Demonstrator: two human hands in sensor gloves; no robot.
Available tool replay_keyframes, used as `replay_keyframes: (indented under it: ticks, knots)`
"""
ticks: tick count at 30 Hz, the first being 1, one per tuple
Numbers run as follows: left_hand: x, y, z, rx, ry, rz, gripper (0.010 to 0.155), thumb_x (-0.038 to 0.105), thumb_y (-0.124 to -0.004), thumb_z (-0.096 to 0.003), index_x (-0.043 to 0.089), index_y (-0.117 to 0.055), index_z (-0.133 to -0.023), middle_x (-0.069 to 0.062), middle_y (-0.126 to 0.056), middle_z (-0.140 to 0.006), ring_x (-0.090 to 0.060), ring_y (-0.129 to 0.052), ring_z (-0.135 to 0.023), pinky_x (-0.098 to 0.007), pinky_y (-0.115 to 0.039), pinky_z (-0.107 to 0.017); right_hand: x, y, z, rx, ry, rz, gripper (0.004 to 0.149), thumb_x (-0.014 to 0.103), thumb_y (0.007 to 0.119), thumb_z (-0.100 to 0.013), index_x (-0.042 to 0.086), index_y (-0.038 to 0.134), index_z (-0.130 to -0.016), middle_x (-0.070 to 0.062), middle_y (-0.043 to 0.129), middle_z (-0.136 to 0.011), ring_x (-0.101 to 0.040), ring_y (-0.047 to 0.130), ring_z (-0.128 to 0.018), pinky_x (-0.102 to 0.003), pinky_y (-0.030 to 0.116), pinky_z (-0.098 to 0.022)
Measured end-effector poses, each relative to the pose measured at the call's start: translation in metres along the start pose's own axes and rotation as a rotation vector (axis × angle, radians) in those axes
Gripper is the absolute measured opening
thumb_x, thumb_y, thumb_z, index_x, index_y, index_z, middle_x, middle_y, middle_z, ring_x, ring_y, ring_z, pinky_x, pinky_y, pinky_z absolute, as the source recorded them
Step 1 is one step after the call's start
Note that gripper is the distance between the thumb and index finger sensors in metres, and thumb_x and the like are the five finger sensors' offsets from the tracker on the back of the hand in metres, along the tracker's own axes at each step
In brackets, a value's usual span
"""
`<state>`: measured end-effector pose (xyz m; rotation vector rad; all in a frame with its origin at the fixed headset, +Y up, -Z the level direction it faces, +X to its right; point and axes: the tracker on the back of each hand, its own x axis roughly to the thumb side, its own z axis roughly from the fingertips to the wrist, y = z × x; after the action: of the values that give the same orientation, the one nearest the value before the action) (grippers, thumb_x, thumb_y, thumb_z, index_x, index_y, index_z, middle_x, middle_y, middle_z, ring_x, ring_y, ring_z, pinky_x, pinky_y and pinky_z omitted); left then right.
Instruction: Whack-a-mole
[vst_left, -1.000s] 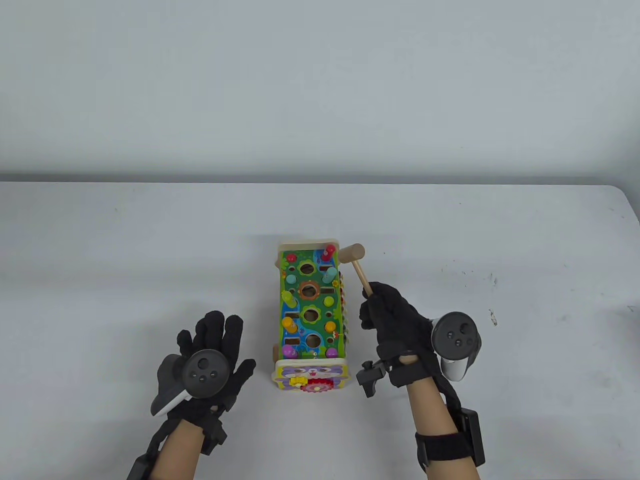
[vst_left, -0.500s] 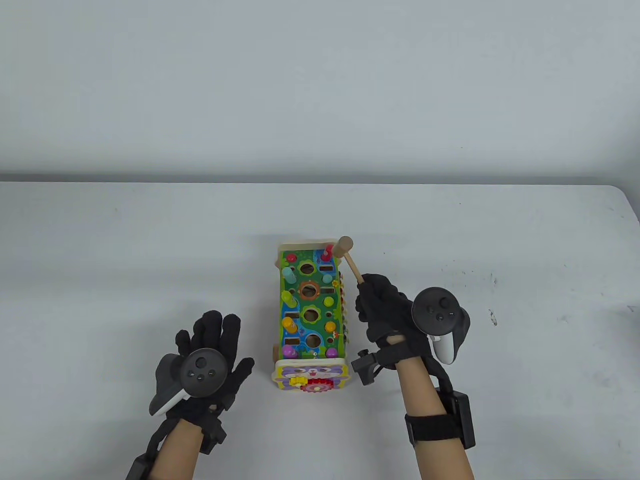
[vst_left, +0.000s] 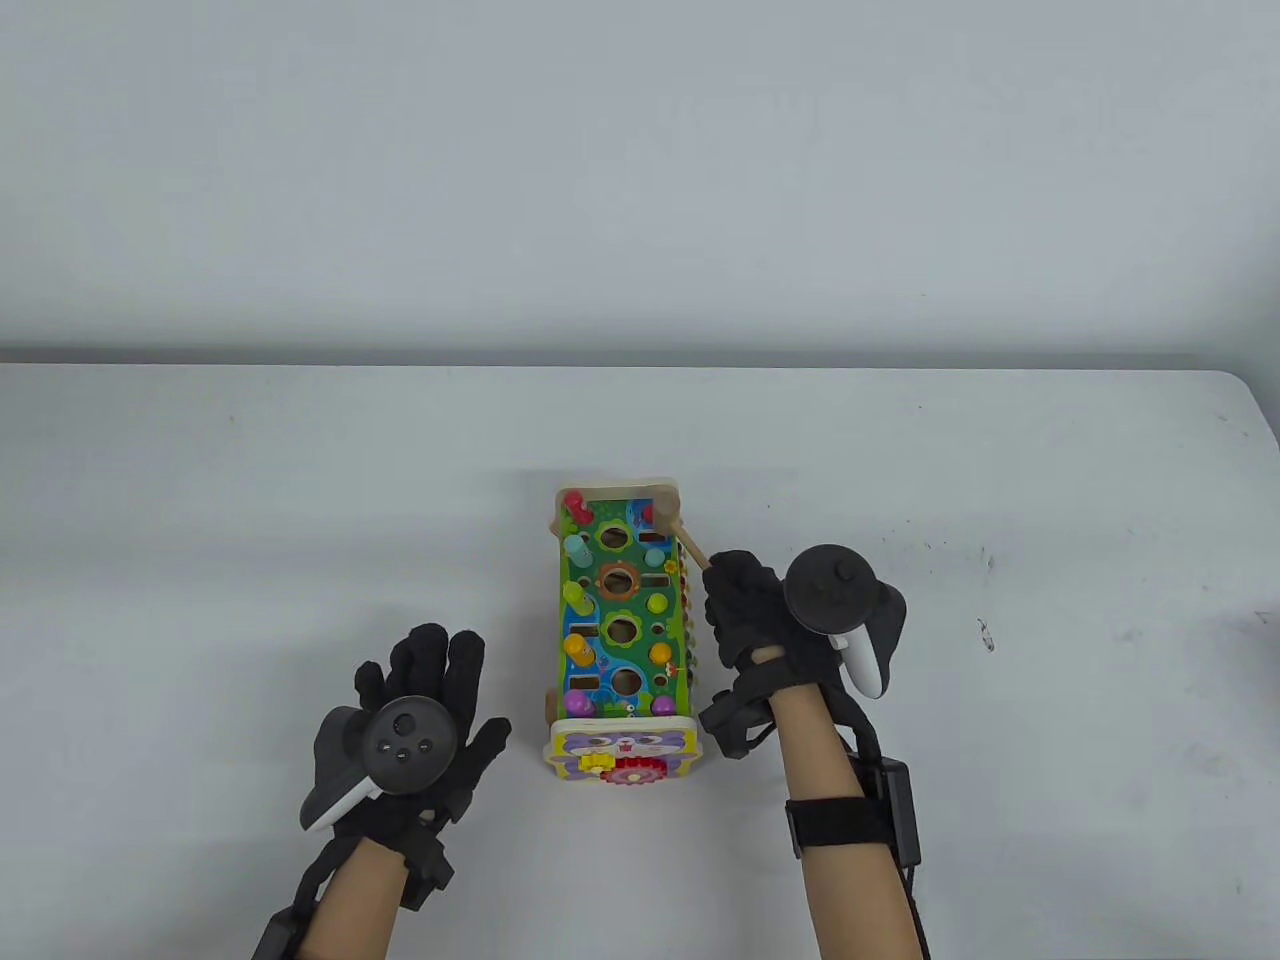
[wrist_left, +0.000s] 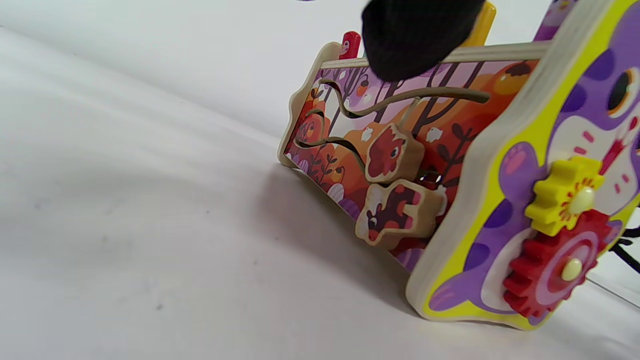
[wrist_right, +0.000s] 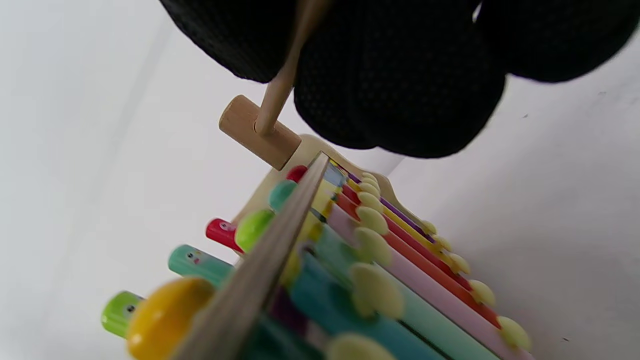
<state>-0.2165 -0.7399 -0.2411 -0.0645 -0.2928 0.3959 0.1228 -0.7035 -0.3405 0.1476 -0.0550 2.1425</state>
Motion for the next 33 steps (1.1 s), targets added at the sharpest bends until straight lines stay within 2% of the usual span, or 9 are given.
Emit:
replay_keyframes:
  ticks: [3, 6, 10, 16, 19, 24, 28, 30, 33]
  knots:
    - [0.000, 0.000, 0.000, 0.008, -0.007, 0.005, 0.083, 0.041, -0.066, -0.0565, 0.008, -0.014, -0.113, -0.035, -0.009, -0.112, -0.066, -0.021, -0.105, -0.083, -0.013, -0.062, 0.003, -0.009, 0.010, -0.015, -0.039, -0.104, 0.045, 0.024, 0.065, -0.057, -0.008, 0.075, -0.087, -0.018, 0.088, -0.060, -0.032, 0.093, -0.037, -0.056, 0.073, -0.036]
    - [0.002, 0.001, 0.001, 0.045, -0.026, 0.017, 0.083, 0.042, -0.066, -0.0563, 0.008, -0.016, -0.113, -0.036, -0.013, -0.112, -0.066, -0.026, -0.105, -0.084, -0.016, -0.063, 0.006, -0.017, 0.020, -0.005, -0.069, -0.129, 0.045, 0.025, 0.065, -0.057, -0.008, 0.075, -0.087, -0.018, 0.088, -0.060, -0.032, 0.093, -0.037, -0.055, 0.073, -0.036]
    - [0.006, 0.006, 0.005, 0.125, -0.048, 0.055, 0.081, 0.041, -0.066, -0.0559, 0.006, -0.020, -0.113, -0.037, -0.022, -0.112, -0.066, -0.038, -0.103, -0.083, -0.025, -0.064, 0.008, -0.021, 0.041, 0.017, -0.121, -0.183, 0.046, 0.025, 0.065, -0.057, -0.008, 0.075, -0.087, -0.018, 0.089, -0.059, -0.032, 0.093, -0.037, -0.055, 0.073, -0.035]
    - [0.017, 0.014, 0.015, 0.288, -0.114, 0.169, 0.079, 0.041, -0.067, -0.0552, 0.002, -0.029, -0.113, -0.038, -0.042, -0.109, -0.064, -0.060, -0.094, -0.078, -0.042, -0.065, 0.006, -0.014, 0.071, 0.080, -0.174, -0.246, 0.046, 0.025, 0.065, -0.057, -0.009, 0.075, -0.086, -0.017, 0.089, -0.059, -0.031, 0.094, -0.036, -0.055, 0.073, -0.035]
    - [0.023, 0.018, 0.021, 0.371, -0.154, 0.232, 0.077, 0.041, -0.067, -0.0547, 0.000, -0.035, -0.112, -0.037, -0.055, -0.105, -0.060, -0.073, -0.086, -0.074, -0.054, -0.062, 0.004, -0.010, 0.080, 0.089, -0.196, -0.282, 0.046, 0.025, 0.065, -0.057, -0.009, 0.075, -0.086, -0.017, 0.089, -0.058, -0.031, 0.094, -0.035, -0.054, 0.074, -0.034]
    - [0.038, 0.025, 0.033, 0.529, -0.252, 0.370, 0.071, 0.039, -0.069, -0.0541, -0.001, -0.048, -0.109, -0.032, -0.074, -0.093, -0.047, -0.091, -0.067, -0.064, -0.071, -0.050, 0.007, -0.005, 0.091, 0.133, -0.243, -0.300, 0.046, 0.026, 0.065, -0.057, -0.008, 0.076, -0.085, -0.016, 0.090, -0.057, -0.030, 0.094, -0.035, -0.054, 0.074, -0.033]
    - [0.055, 0.028, 0.043, 0.619, -0.350, 0.449, 0.062, 0.038, -0.069, -0.0538, -0.001, -0.066, -0.101, -0.022, -0.092, -0.073, -0.031, -0.103, -0.041, -0.053, -0.082, -0.035, 0.013, 0.000, 0.094, 0.212, -0.284, -0.346, 0.046, 0.027, 0.065, -0.057, -0.008, 0.076, -0.085, -0.016, 0.090, -0.057, -0.029, 0.095, -0.034, -0.052, 0.075, -0.033]
    - [0.065, 0.027, 0.044, 0.610, -0.385, 0.449, 0.059, 0.039, -0.069, -0.0538, 0.000, -0.071, -0.098, -0.019, -0.096, -0.068, -0.027, -0.104, -0.036, -0.049, -0.084, -0.031, 0.017, 0.004, 0.095, 0.253, -0.302, -0.401, 0.046, 0.027, 0.066, -0.057, -0.008, 0.076, -0.085, -0.016, 0.090, -0.057, -0.029, 0.095, -0.034, -0.052, 0.075, -0.033]
    - [0.076, 0.017, 0.041, 0.506, -0.398, 0.536, 0.059, 0.038, -0.071, -0.0535, -0.001, -0.072, -0.097, -0.021, -0.097, -0.068, -0.028, -0.105, -0.035, -0.050, -0.085, -0.031, 0.023, 0.009, 0.099, 0.310, -0.323, -0.463, 0.046, 0.027, 0.066, -0.057, -0.008, 0.077, -0.084, -0.015, 0.090, -0.057, -0.029, 0.095, -0.034, -0.052, 0.075, -0.032]
